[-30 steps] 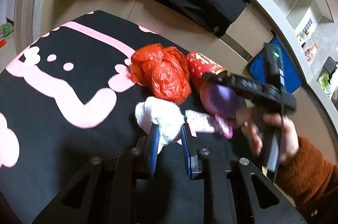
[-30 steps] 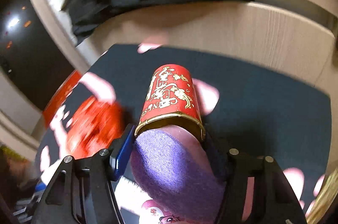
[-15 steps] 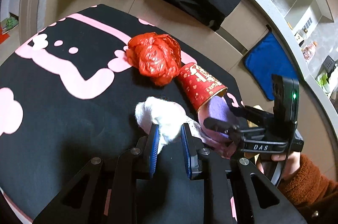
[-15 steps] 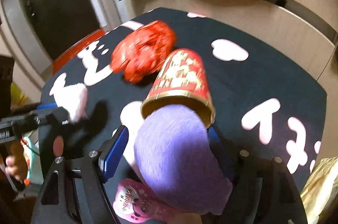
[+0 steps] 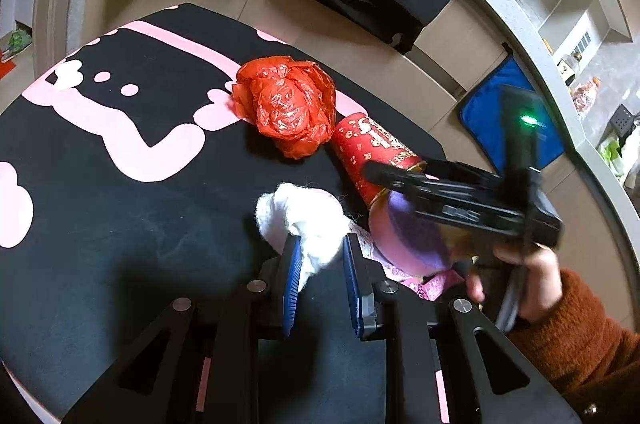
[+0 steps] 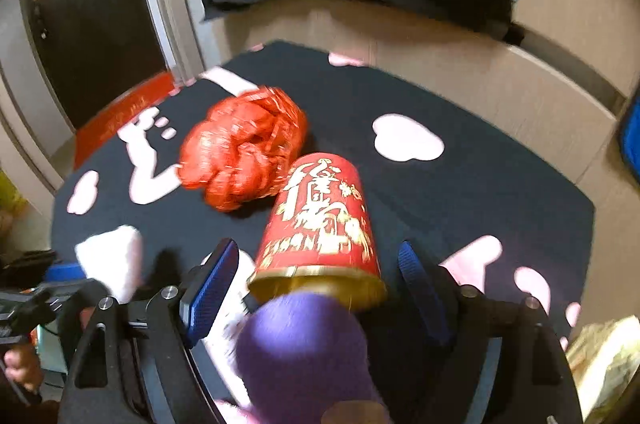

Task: Collect trash
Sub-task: 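Grasp the red paper cup by its rim with the right tool, then carry the white tissue and red cup to the trash bag and open both tools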

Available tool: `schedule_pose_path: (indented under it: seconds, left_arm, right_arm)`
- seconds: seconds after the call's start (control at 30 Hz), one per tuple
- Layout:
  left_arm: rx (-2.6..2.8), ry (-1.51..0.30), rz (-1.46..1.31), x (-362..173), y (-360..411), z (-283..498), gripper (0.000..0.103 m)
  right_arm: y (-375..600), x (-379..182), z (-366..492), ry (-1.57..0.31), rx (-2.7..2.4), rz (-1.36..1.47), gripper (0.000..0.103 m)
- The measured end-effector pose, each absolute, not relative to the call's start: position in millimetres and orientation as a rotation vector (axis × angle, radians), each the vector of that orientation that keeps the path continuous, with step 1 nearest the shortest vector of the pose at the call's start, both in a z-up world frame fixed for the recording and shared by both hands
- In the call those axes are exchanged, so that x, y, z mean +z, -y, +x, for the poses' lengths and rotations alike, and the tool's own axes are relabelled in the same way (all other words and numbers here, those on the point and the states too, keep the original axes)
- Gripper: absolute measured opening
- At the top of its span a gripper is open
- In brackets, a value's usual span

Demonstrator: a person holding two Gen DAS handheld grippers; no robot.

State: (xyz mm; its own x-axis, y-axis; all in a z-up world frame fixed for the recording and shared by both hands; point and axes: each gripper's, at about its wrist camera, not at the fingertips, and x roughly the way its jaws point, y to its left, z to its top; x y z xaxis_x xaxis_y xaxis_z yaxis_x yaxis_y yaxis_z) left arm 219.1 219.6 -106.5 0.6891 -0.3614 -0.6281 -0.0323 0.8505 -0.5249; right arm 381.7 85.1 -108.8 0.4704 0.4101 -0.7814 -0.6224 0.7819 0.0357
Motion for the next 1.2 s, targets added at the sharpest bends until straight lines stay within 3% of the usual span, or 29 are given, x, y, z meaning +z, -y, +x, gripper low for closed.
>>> schedule_pose_path:
  seconds: [0.1, 0.33, 0.6, 1.2]
  left_arm:
    - [-0.194, -0.79, -0.528, -104.2, -221.3, 218.7, 0.022]
    - [-0.152, -0.709, -0.453, -73.3, -215.7, 224.2, 0.022]
    - [-0.11, -0.574, -0.325, -9.1, -187.5, 241.0, 0.022]
    - [-0.327, -0.477, -0.139, 69.7, -8.3, 273.2, 0.022]
  right_arm:
    - [-85.1, -102.6, 389.1, -0.86, 0.644, -0.229, 0.058]
    - [-62.8, -42.0, 369.2, -0.643, 0.614, -0.168, 0.056]
    - [-8.6, 13.5, 345.7, -0.528, 0.573, -0.07, 0.056]
    - [178.8, 57.7, 269.7, -0.381, 0.328, 0.053, 0.057]
